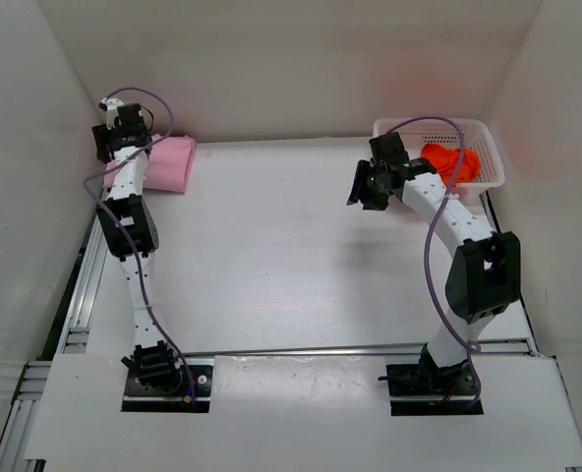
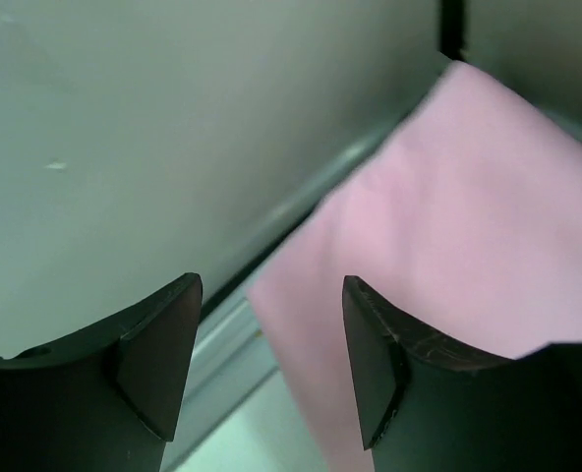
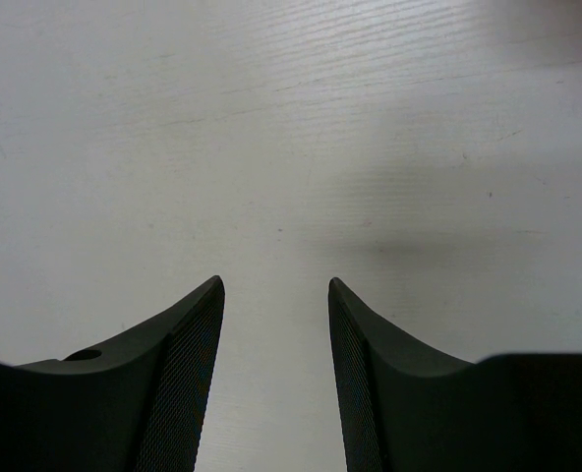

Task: Fold and stack the t-shirts
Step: Put the neatly folded tshirt into the corner of the board with the left arm, then grab crumpled tshirt from bin with the right arm

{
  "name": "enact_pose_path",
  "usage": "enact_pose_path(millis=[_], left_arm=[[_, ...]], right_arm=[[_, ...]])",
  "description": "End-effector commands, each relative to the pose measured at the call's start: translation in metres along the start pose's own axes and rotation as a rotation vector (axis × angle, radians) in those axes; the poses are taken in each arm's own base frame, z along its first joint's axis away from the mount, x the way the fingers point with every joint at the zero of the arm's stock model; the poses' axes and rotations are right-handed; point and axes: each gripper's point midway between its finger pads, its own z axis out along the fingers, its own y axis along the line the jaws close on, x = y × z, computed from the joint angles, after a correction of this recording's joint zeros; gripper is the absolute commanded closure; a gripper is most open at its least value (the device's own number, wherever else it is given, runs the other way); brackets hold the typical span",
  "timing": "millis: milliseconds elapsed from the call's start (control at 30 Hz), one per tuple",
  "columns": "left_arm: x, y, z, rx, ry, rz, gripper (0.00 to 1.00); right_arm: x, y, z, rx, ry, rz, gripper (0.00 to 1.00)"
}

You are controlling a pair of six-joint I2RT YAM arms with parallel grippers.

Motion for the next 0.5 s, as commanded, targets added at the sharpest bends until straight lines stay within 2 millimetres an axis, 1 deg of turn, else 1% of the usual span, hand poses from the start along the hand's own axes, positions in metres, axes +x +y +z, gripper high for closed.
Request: enact_pose_path(millis=[0, 33, 67, 100, 133, 167, 200, 233, 267, 300, 333, 367, 400, 467], left_arm=[[-0.057, 0.055, -0.018, -0.100, -0.092, -0.119, 0.30], [-0.060, 0.058, -0.023, -0.090, -0.092, -0.119, 0.28], [-0.062, 0.059, -0.029, -0.065, -0.093, -0.116, 0.26], [-0.081, 0.061, -0.052, -0.033, -0.123, -0.131, 0.23], [-0.070, 0.056, -0.058, -0.006, -0.100, -0.101, 0.21], [-0.071, 0.048, -0.070, 0.052, -0.102, -0.090, 0.18], [-0.072, 0.043, -0.083, 0.095, -0.105, -0.080, 0.18], [-0.072, 0.039, -0.108, 0.153, -0.108, -0.063, 0.18], [-0.073, 0.029, -0.123, 0.242, -0.114, -0.054, 0.18], [-0.073, 0.026, -0.137, 0.290, -0.118, -0.048, 0.16], [-0.079, 0.032, -0.160, 0.345, -0.137, -0.052, 0.16], [-0.083, 0.033, -0.170, 0.390, -0.148, -0.057, 0.18], [-0.099, 0.039, -0.194, 0.473, -0.189, -0.079, 0.21], [-0.104, 0.042, -0.210, 0.535, -0.204, -0.081, 0.21]], right_arm=[[-0.029, 0.015, -0.019, -0.045, -0.075, -0.027, 0.48], [-0.034, 0.017, -0.022, -0.052, -0.087, -0.028, 0.48], [-0.040, 0.014, -0.026, -0.049, -0.098, -0.033, 0.48], [-0.055, 0.018, -0.035, -0.063, -0.138, -0.028, 0.48], [-0.070, 0.013, -0.042, -0.061, -0.171, -0.010, 0.48], [-0.075, 0.007, -0.043, -0.048, -0.169, 0.004, 0.46], [-0.087, 0.002, -0.047, -0.041, -0.187, 0.019, 0.46], [-0.113, -0.009, -0.052, -0.022, -0.233, 0.062, 0.45], [-0.123, -0.021, -0.053, 0.018, -0.248, 0.091, 0.42], [-0.134, -0.031, -0.053, 0.041, -0.264, 0.109, 0.38], [-0.157, -0.047, -0.049, 0.068, -0.292, 0.140, 0.35], [-0.163, -0.059, -0.045, 0.094, -0.288, 0.171, 0.33], [-0.182, -0.078, -0.036, 0.129, -0.308, 0.219, 0.33], [-0.194, -0.101, -0.023, 0.174, -0.317, 0.278, 0.30]])
